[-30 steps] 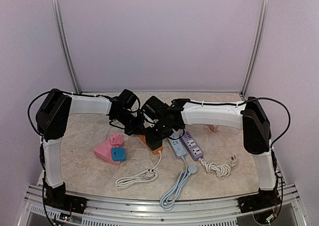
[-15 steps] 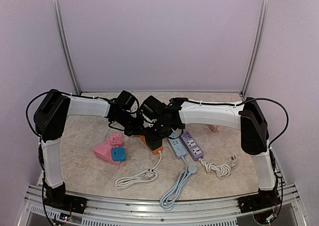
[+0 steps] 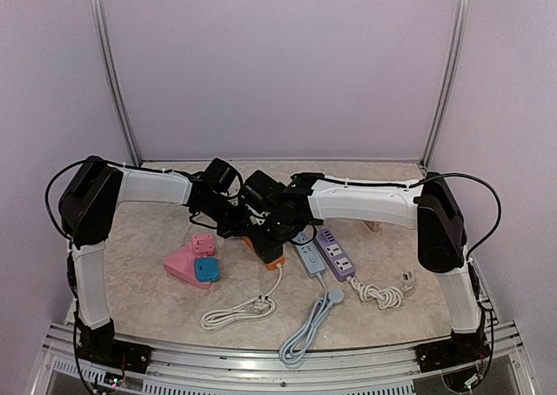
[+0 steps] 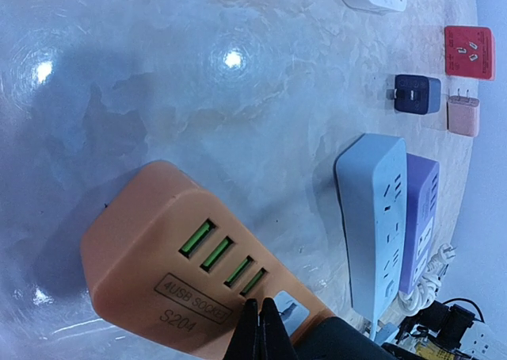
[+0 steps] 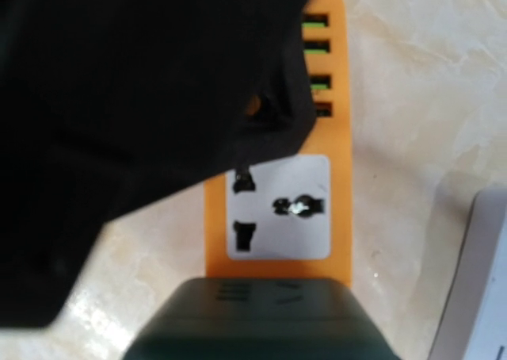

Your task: Pull the plug off the socket

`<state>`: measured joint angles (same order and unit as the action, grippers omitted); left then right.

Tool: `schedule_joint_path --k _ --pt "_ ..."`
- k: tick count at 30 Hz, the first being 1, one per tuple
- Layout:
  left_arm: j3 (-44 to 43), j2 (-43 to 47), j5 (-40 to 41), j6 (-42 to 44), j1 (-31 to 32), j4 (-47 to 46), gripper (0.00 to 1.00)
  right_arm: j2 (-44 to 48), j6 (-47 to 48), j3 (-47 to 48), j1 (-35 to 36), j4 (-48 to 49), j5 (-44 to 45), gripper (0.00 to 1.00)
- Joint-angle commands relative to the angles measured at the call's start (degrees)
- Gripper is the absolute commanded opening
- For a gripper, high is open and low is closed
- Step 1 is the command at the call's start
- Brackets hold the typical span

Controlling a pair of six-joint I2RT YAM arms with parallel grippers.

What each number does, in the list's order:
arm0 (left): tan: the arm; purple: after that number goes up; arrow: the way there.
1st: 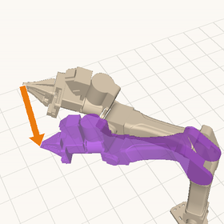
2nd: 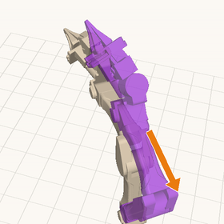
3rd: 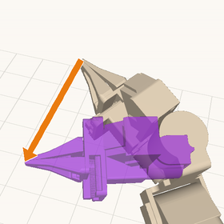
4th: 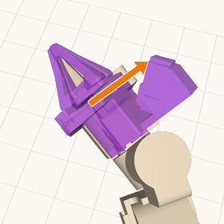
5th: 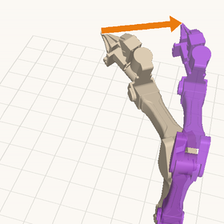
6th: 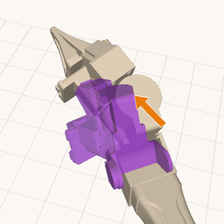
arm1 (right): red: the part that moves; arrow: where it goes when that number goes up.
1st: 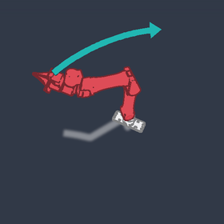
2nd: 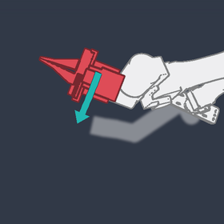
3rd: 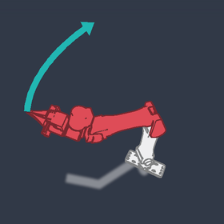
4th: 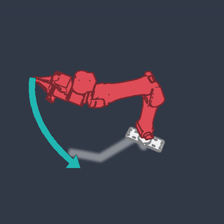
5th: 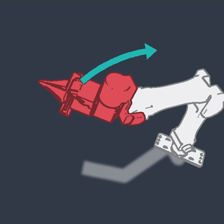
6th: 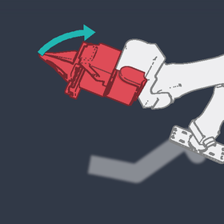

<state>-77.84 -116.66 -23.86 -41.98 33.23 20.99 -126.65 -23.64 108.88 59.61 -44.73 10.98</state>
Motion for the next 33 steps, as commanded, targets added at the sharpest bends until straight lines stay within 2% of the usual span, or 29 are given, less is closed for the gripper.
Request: schedule_joint_path --k 1,5,14,26,33 --pt "4.4 -7.4 7.4 0.1 1.0 12.6 0.00 2.3 1.2 1.6 0.8 1.3 5.0 0.21" --pt "4.4 -7.7 7.4 0.1 1.0 12.8 0.00 4.5 1.1 -0.7 -0.4 2.4 4.5 0.20" --pt "4.8 -8.0 7.9 0.0 1.1 13.3 0.00 10.6 -1.0 -9.5 -5.3 9.3 -4.1 0.20" --pt "4.6 -8.8 7.8 -0.1 0.9 13.4 0.00 6.6 1.7 -3.1 -0.6 5.3 2.5 0.20" --pt "4.7 -8.7 7.6 0.1 1.0 13.2 0.00 7.8 1.4 -2.9 -0.9 4.2 3.5 0.20"
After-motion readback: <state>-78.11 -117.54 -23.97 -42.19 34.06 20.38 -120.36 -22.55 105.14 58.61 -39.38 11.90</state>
